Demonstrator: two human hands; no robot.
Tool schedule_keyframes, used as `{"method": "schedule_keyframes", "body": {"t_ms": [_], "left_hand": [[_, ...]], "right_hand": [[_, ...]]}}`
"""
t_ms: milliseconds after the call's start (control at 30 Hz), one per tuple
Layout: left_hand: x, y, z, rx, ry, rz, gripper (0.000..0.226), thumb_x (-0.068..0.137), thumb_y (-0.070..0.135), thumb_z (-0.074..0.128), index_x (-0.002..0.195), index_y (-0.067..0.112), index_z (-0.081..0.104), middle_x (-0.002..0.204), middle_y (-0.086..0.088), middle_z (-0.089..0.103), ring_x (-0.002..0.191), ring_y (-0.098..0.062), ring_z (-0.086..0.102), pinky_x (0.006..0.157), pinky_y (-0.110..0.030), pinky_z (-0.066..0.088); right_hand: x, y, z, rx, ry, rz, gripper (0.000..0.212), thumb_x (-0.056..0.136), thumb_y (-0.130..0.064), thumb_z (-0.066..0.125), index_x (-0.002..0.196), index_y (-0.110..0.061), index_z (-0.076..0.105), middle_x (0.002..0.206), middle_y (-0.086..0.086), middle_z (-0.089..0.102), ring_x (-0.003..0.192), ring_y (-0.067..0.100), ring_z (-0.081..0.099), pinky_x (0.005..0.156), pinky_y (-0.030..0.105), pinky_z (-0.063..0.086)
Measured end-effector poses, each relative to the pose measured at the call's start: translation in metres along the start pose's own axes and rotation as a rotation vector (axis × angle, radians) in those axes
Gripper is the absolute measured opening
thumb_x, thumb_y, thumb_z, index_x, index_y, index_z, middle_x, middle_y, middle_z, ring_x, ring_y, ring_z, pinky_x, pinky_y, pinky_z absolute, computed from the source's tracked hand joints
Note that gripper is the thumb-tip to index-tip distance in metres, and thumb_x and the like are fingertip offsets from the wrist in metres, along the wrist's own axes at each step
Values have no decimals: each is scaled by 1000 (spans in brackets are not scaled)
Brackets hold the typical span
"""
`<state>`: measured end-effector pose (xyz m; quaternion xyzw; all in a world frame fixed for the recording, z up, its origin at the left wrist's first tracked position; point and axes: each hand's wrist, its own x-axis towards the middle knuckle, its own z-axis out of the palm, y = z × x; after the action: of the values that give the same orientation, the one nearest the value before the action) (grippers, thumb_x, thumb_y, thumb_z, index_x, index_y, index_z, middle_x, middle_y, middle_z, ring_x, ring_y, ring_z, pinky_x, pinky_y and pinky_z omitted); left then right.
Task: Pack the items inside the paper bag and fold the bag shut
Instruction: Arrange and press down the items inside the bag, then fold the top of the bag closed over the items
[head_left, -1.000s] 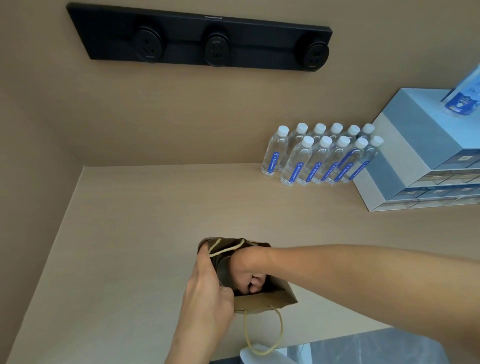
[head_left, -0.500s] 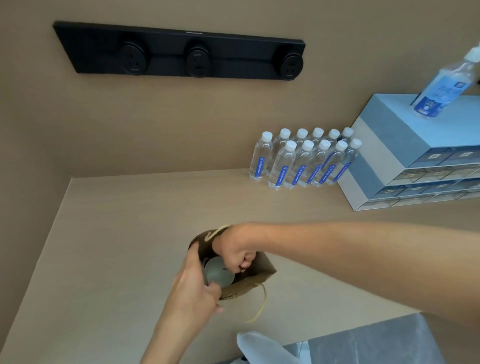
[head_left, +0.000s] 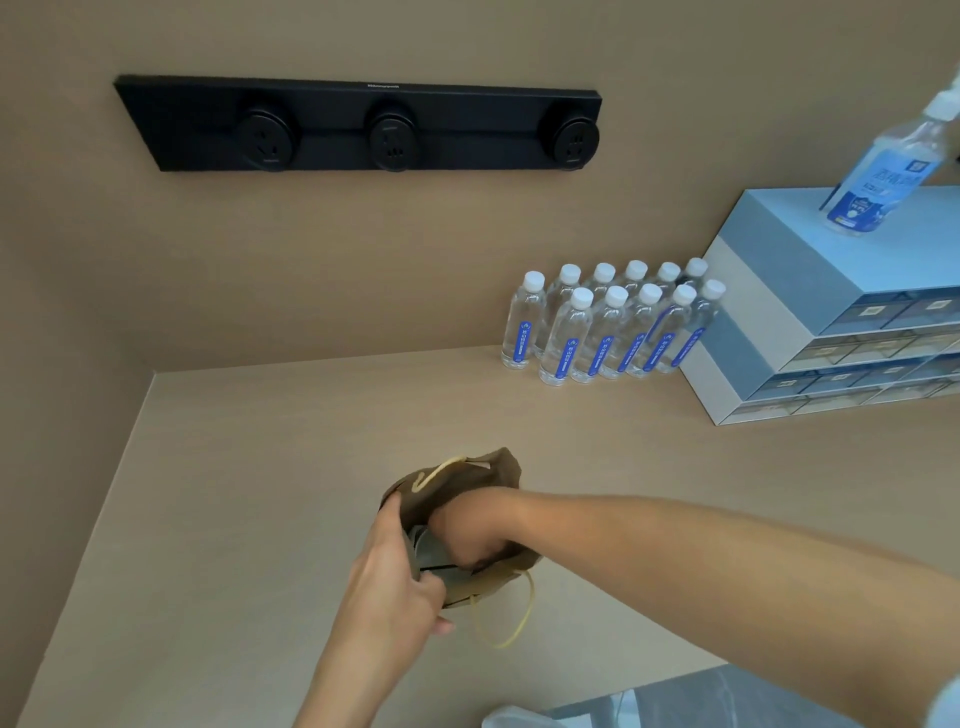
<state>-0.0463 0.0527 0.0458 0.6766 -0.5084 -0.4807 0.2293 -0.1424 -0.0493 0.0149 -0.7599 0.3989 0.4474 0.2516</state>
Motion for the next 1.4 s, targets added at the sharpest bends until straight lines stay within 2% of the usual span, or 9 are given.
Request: {"method": "schedule_keyframes", "body": {"t_ms": [400, 667, 767, 900, 1033, 1100, 1167, 1267, 1400], "left_hand": [[-1, -1, 2, -37, -6, 4, 83, 81, -9, 47, 147, 36, 26, 125, -6, 53, 75, -28, 71, 40, -4, 45], [4, 1, 0, -17, 23, -4, 75, 85, -1, 53, 145, 36, 27, 125, -2, 53, 51, -20, 73, 43, -4, 45], [5, 2, 0, -3, 40, -3, 73, 89, 6, 52, 150, 33, 22, 132, -4, 50, 52, -16, 73, 44, -1, 43], [8, 5, -4, 53, 80, 32, 66, 90, 7, 50, 148, 31, 30, 127, -7, 54, 81, -29, 71, 42, -1, 44], [11, 5, -17, 132, 125, 82, 59, 93, 16, 53, 147, 30, 35, 124, -21, 63, 96, -31, 68, 58, -4, 48], [9, 1, -27, 143, 184, 159, 52, 93, 23, 54, 141, 39, 40, 120, -7, 67, 84, -15, 69, 79, -24, 54], [10, -5, -34, 48, 235, 169, 47, 93, 26, 55, 135, 45, 44, 112, 16, 64, 68, -9, 62, 77, -36, 59], [16, -11, -34, -207, 240, 79, 42, 95, 24, 55, 134, 39, 48, 96, 6, 67, 81, -16, 65, 66, -31, 61], [18, 0, -23, -357, 37, -26, 35, 94, 48, 46, 127, 60, 43, 108, 6, 68, 102, -11, 66, 70, -22, 58]], "right_hand": [[-2, -1, 7, -23, 180, 51, 25, 84, 2, 58, 108, 3, 65, 99, 18, 67, 72, 28, 57, 52, 31, 46], [-11, 0, 10, 106, 307, 40, 32, 86, -2, 61, 117, -1, 59, 120, 18, 61, 101, 34, 64, 64, 32, 45], [-29, 1, -1, 102, 318, 16, 27, 85, 1, 59, 113, 0, 59, 119, 18, 61, 100, 34, 64, 64, 32, 45], [-70, 11, -27, 81, 393, -123, 11, 84, 6, 53, 82, -4, 57, 82, 10, 61, 65, 25, 58, 47, 25, 41], [-129, 54, -15, 623, 644, -261, 25, 89, -4, 43, 88, -17, 65, 83, 2, 69, 60, 15, 61, 51, 18, 44], [-141, 75, 15, 931, 866, -185, 24, 92, -6, 45, 85, -19, 64, 80, 1, 72, 50, 13, 58, 49, 16, 42], [-134, 83, 45, 1196, 1013, -63, 23, 96, -8, 44, 90, -20, 64, 79, 2, 71, 44, 17, 56, 44, 21, 42], [-109, 69, 68, 1555, 949, -77, 21, 100, -22, 43, 113, -23, 60, 92, 2, 72, 45, 24, 60, 42, 27, 44], [-92, 47, 66, 1684, 841, -160, 30, 97, -43, 41, 125, -47, 51, 108, 0, 66, 54, 24, 67, 45, 28, 49]]}}
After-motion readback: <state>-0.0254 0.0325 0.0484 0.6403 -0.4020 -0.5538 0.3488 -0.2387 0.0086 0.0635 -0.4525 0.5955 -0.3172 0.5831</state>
